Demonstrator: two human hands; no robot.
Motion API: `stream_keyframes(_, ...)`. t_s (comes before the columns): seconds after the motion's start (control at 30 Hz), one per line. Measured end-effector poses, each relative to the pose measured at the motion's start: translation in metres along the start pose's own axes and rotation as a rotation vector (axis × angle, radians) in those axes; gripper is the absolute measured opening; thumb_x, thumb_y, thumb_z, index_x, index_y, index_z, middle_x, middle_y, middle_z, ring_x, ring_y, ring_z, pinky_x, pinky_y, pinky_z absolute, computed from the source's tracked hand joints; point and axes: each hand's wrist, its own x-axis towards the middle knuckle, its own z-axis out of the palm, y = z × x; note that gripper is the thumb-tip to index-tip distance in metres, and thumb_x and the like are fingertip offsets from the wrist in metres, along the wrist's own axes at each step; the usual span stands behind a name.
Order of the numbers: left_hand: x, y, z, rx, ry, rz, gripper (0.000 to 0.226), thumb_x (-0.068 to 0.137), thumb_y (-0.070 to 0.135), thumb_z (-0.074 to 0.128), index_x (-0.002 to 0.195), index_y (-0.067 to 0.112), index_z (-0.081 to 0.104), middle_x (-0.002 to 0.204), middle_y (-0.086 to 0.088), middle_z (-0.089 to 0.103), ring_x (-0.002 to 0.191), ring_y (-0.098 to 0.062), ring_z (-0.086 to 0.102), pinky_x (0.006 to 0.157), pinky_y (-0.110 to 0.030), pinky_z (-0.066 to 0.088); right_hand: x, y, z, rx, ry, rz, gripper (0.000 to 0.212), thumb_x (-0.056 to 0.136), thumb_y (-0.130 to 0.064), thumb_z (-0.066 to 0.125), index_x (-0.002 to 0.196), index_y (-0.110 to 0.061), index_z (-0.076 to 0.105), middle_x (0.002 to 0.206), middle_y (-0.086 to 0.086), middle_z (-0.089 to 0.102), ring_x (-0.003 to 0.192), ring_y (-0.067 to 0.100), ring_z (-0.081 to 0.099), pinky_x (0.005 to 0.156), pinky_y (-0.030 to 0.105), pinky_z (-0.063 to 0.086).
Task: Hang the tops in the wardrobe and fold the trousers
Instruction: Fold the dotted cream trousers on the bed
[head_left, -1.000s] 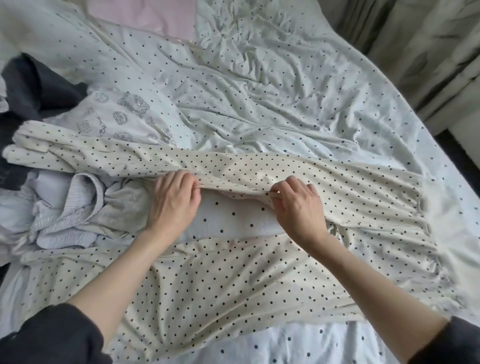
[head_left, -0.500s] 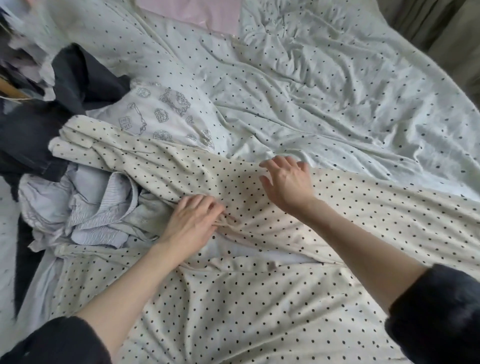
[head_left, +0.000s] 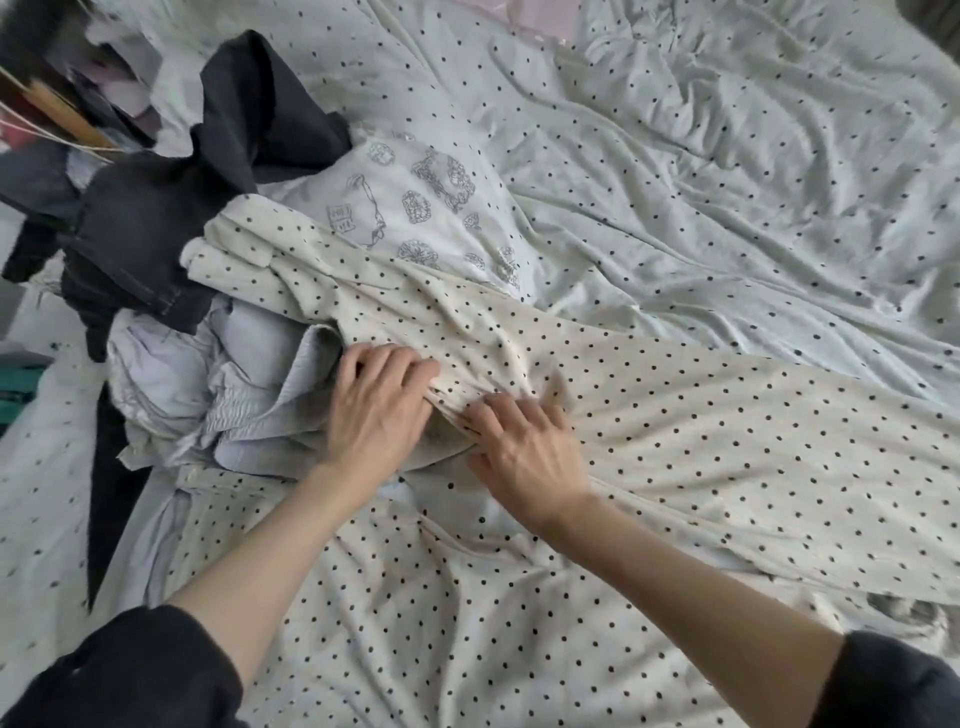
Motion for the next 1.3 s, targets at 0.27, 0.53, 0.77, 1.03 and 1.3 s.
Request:
stream_keyframes(0.27, 0.017, -0.012, -0.019, 0.006, 0.126, -0.186, 0.033, 0.061, -0.001, 0.054, 0.092, 0.008, 0.059, 0.093, -0.011, 0.056, 0.093, -0.03, 0.052, 0.092, -0.048, 0.037, 0.012, 0.006, -0.033, 0.07, 0.201, -0.042, 0.027, 0.074, -0.026, 0.044, 0.073, -0.011, 0.066, 0.082, 0.006, 0.06, 0.071, 0.027, 0.055, 0.067, 0.036, 0.042)
stream_keyframes(0.53, 0.004, -0.045, -0.049, 0.01, 0.229, -0.35, 0.044, 0.068, -0.005, 0.053, 0.109, 0.009, 0.058, 0.111, -0.012, 0.056, 0.104, -0.031, 0.048, 0.085, -0.042, 0.033, -0.008, 0.031, -0.056, 0.166, 0.171, 0.026, 0.022, 0.075, -0.028, 0.053, 0.061, -0.012, 0.059, 0.069, 0.003, 0.057, 0.062, 0.025, 0.055, 0.064, 0.035, 0.041)
stream_keyframes(0.77, -0.034, -0.074, -0.057, 0.046, 0.18, -0.353, 0.028, 0.073, -0.007, 0.064, 0.099, 0.004, 0.065, 0.095, -0.012, 0.061, 0.095, -0.033, 0.052, 0.084, -0.043, 0.035, -0.015, 0.029, -0.058, 0.024, 0.176, -0.007, 0.012, 0.066, -0.006, 0.066, 0.077, -0.011, 0.07, 0.069, 0.004, 0.058, 0.061, 0.026, 0.059, 0.064, 0.036, 0.046)
stream_keyframes(1.03, -0.088, -0.098, -0.053, -0.01, 0.048, -0.225, 0.03, 0.059, -0.019, 0.067, 0.079, 0.003, 0.069, 0.078, -0.009, 0.06, 0.078, -0.03, 0.057, 0.079, -0.036, 0.031, -0.018, 0.0, -0.036, -0.176, -0.23, -0.042, 0.036, 0.067, -0.019, 0.077, 0.102, -0.027, 0.069, 0.079, -0.002, 0.063, 0.065, 0.019, 0.064, 0.075, 0.032, 0.043)
stream_keyframes(1.3, -0.104, -0.106, -0.041, -0.149, -0.12, -0.239, 0.036, 0.056, -0.009, 0.075, 0.084, 0.014, 0.072, 0.085, 0.0, 0.061, 0.089, -0.015, 0.039, 0.077, -0.034, 0.038, 0.049, -0.055, -0.036, -0.125, -0.244, -0.054, 0.051, 0.095, -0.054, 0.037, 0.135, -0.024, 0.041, 0.127, 0.002, 0.055, 0.115, 0.021, 0.052, 0.102, 0.038, 0.029)
